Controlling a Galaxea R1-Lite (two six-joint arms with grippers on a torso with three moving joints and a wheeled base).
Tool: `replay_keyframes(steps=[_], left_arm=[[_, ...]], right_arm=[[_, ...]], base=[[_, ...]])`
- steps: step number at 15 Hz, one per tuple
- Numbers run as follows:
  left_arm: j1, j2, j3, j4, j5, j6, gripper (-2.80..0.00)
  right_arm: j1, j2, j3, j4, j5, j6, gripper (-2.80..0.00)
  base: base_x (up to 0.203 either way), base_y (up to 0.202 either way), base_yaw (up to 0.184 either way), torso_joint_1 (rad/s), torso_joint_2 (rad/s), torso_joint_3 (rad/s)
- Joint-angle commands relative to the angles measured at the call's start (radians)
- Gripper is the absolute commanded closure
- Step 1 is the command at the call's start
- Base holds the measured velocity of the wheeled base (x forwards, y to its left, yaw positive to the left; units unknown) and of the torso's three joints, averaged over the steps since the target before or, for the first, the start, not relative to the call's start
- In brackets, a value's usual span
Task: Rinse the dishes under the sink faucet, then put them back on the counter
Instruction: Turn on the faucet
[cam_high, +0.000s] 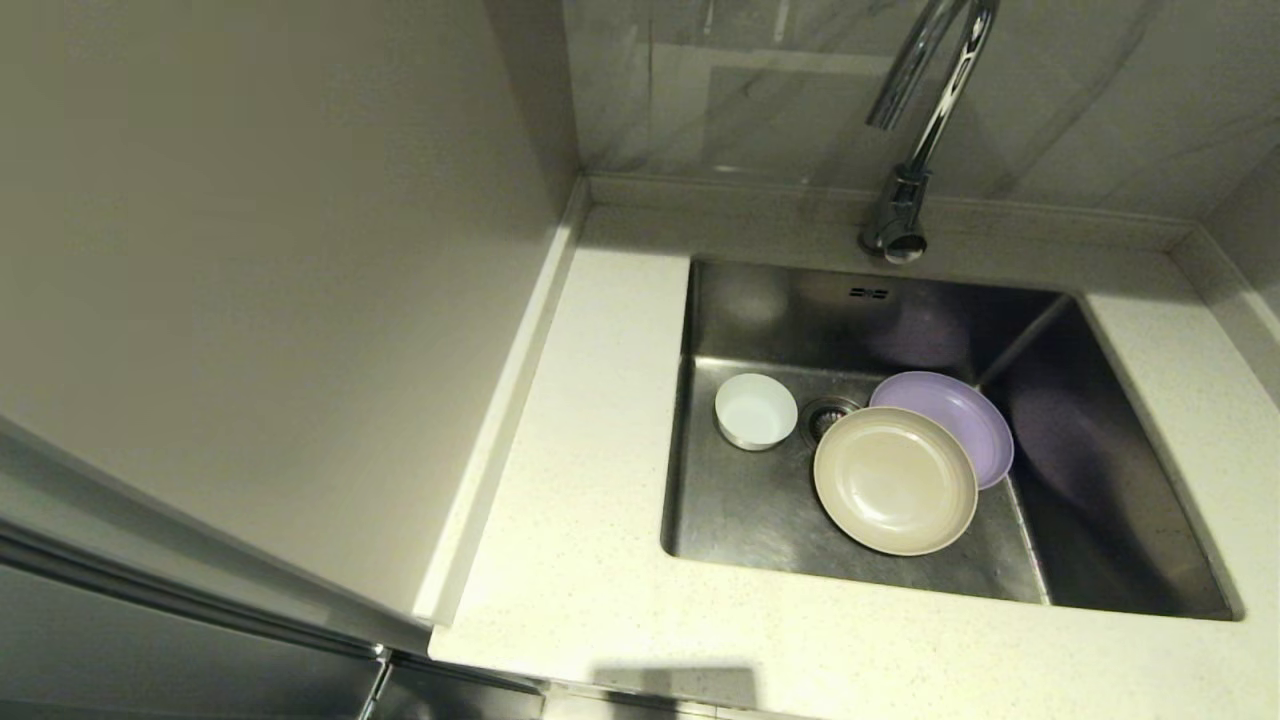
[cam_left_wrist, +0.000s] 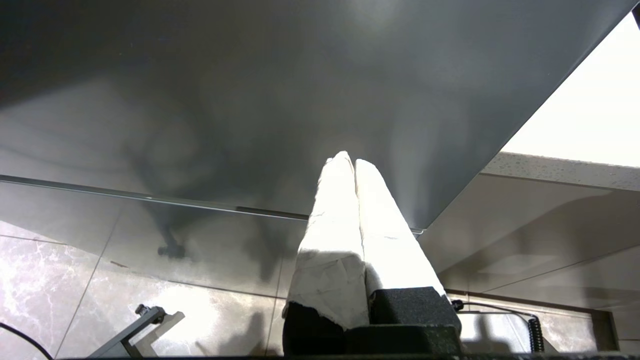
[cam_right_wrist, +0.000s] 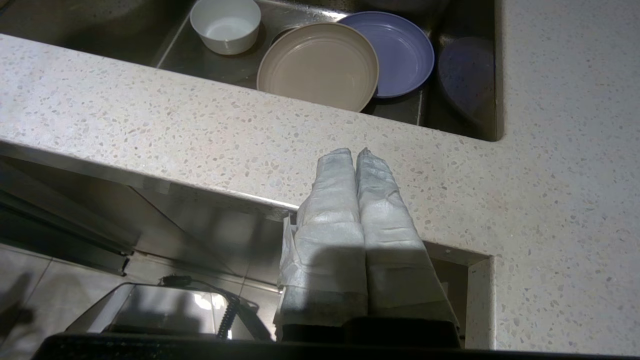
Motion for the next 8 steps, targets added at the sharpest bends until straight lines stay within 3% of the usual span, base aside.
replay_keyframes(steps=[1, 8], left_arm=[[0.0, -0.002, 0.0, -0.001, 0.001, -0.001, 0.0], [0.0, -0.002, 0.0, -0.001, 0.001, -0.001, 0.0]], right_arm=[[0.0, 0.001, 0.0, 0.0, 0.001, -0.001, 0.0], [0.0, 0.001, 0.0, 0.0, 0.001, -0.001, 0.0]], base=[[0.0, 0.0, 0.0, 0.0, 0.0, 0.0], [0.0, 0.0, 0.0, 0.0, 0.0, 0.0]])
